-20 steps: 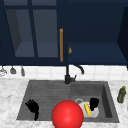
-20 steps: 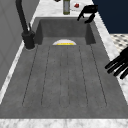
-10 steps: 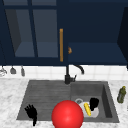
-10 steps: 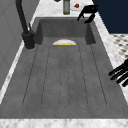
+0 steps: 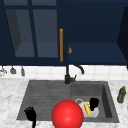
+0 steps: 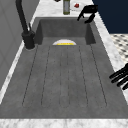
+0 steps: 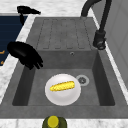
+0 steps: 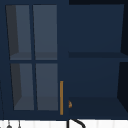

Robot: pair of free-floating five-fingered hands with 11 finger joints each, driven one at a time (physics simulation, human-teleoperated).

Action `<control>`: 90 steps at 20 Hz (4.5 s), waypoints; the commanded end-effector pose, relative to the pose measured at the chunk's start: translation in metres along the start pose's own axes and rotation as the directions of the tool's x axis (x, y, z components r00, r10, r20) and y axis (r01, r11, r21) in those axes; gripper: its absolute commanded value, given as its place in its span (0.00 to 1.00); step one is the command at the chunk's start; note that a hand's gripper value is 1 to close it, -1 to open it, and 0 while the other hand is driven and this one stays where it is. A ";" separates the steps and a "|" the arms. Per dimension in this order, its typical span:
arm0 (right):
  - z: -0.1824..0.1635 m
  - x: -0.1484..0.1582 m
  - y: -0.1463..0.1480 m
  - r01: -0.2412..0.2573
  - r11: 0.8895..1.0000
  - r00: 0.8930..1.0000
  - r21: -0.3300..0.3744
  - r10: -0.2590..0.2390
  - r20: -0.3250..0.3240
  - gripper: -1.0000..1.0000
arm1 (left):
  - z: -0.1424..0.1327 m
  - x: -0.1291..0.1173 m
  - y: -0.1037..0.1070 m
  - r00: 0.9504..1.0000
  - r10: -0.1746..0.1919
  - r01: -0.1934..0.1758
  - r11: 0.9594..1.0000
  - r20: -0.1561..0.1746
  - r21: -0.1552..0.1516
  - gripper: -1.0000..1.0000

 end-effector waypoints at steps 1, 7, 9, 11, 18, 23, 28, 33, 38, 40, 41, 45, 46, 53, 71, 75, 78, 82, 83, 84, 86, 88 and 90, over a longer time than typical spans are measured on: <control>0.000 0.000 0.000 0.000 1.000 1.000 0.000 0.000 0.000 0.50 | -0.001 -0.001 0.000 1.000 -0.006 0.006 1.000 0.016 0.000 0.00; 0.000 0.000 0.000 0.000 1.000 1.000 0.000 0.000 0.000 0.50 | -0.003 0.002 0.000 1.000 0.014 -0.014 1.000 0.009 -0.014 0.00; 0.000 0.000 0.000 0.000 1.000 1.000 0.000 0.000 0.000 0.50 | -0.004 0.004 0.000 1.000 0.021 -0.021 1.000 0.000 -0.011 0.00; 0.000 0.000 0.000 0.000 1.000 1.000 0.000 0.000 0.000 0.50 | -0.004 0.003 0.001 1.000 -0.005 0.005 1.000 0.004 0.003 0.00; 0.000 0.000 0.000 0.000 1.000 1.000 0.000 0.000 0.000 0.50 | 0.001 0.009 -0.013 1.000 0.009 -0.009 1.000 0.001 -0.005 0.00; 0.000 0.000 0.000 0.000 1.000 1.000 0.000 0.000 0.000 0.50 | -0.006 0.014 0.000 0.995 0.000 0.002 1.000 0.098 -0.023 0.00; 0.000 0.000 0.000 0.000 1.000 1.000 0.000 0.000 0.000 0.50 | -0.003 0.013 0.005 0.985 -0.002 0.005 1.000 0.175 -0.016 0.00; 0.000 0.000 0.000 0.000 1.000 1.000 0.000 0.000 0.000 0.50 | -0.003 0.014 0.011 0.972 0.001 0.002 1.000 0.234 -0.013 0.00; 0.000 0.000 0.000 0.000 1.000 1.000 0.000 0.000 0.000 0.50 | -0.003 0.016 0.018 0.957 0.004 -0.001 1.000 0.290 -0.011 0.00; 0.000 0.000 0.000 0.000 1.000 1.000 0.000 0.000 0.000 0.50 | -0.002 0.017 0.024 0.951 0.003 0.003 1.000 0.310 -0.019 0.00; 0.000 0.000 0.000 0.000 1.000 1.000 0.000 0.000 0.000 0.50 | -0.002 0.018 0.027 0.947 0.003 0.005 1.000 0.320 -0.022 0.00; 0.000 0.000 0.000 0.000 1.000 1.000 0.000 0.000 0.000 0.50 | -0.004 0.024 0.040 0.937 0.003 0.005 1.000 0.349 -0.024 0.00; 0.000 0.000 0.000 0.000 1.000 1.000 0.000 0.000 0.000 0.50 | -0.005 0.025 0.042 0.935 0.004 0.003 1.000 0.354 -0.020 0.00; 0.000 0.000 0.000 0.000 1.000 1.000 0.000 0.000 0.000 0.50 | -0.007 0.044 0.046 0.933 0.010 -0.001 1.000 0.361 -0.026 0.00; 0.000 0.000 0.000 0.000 1.000 1.000 0.000 0.000 0.000 0.50 | -0.001 0.054 0.049 0.856 0.008 -0.008 1.000 0.516 -0.003 0.00; 0.000 0.000 0.000 0.000 1.000 1.000 0.000 0.000 0.000 0.50 | 0.001 0.054 0.049 0.899 0.009 -0.027 0.999 0.437 0.037 0.00; -0.001 -0.004 -0.002 0.008 1.000 1.000 0.006 -0.007 -0.021 0.00 | -0.001 0.057 0.049 0.897 -0.005 -0.005 1.000 0.441 0.021 0.50; -0.003 -0.018 -0.011 0.021 1.000 0.999 0.018 -0.021 -0.029 0.00 | -0.001 0.057 0.049 0.900 -0.020 0.005 0.999 0.436 0.035 0.50; -0.004 -0.021 -0.013 0.027 0.999 0.999 0.022 -0.026 -0.027 0.00 | -0.001 0.057 0.049 0.900 -0.023 0.008 0.999 0.435 0.037 0.50; -0.004 -0.025 -0.015 0.028 0.999 0.999 0.024 -0.027 -0.022 0.00 | -0.001 0.057 0.049 0.900 -0.026 0.009 0.999 0.434 0.040 0.50; -0.004 -0.033 -0.020 0.032 0.999 0.999 0.029 -0.032 -0.014 0.00 | -0.002 0.057 0.049 0.901 -0.030 0.012 0.999 0.433 0.043 0.50; -0.005 -0.041 -0.030 0.029 0.999 1.000 0.037 -0.029 0.004 0.00 | -0.002 0.057 0.049 0.902 -0.033 0.015 0.999 0.431 0.046 0.50; -0.007 -0.046 -0.040 0.018 0.997 1.000 0.075 -0.019 0.004 0.00 | -0.002 0.057 0.049 0.902 -0.036 0.017 0.999 0.430 0.049 0.50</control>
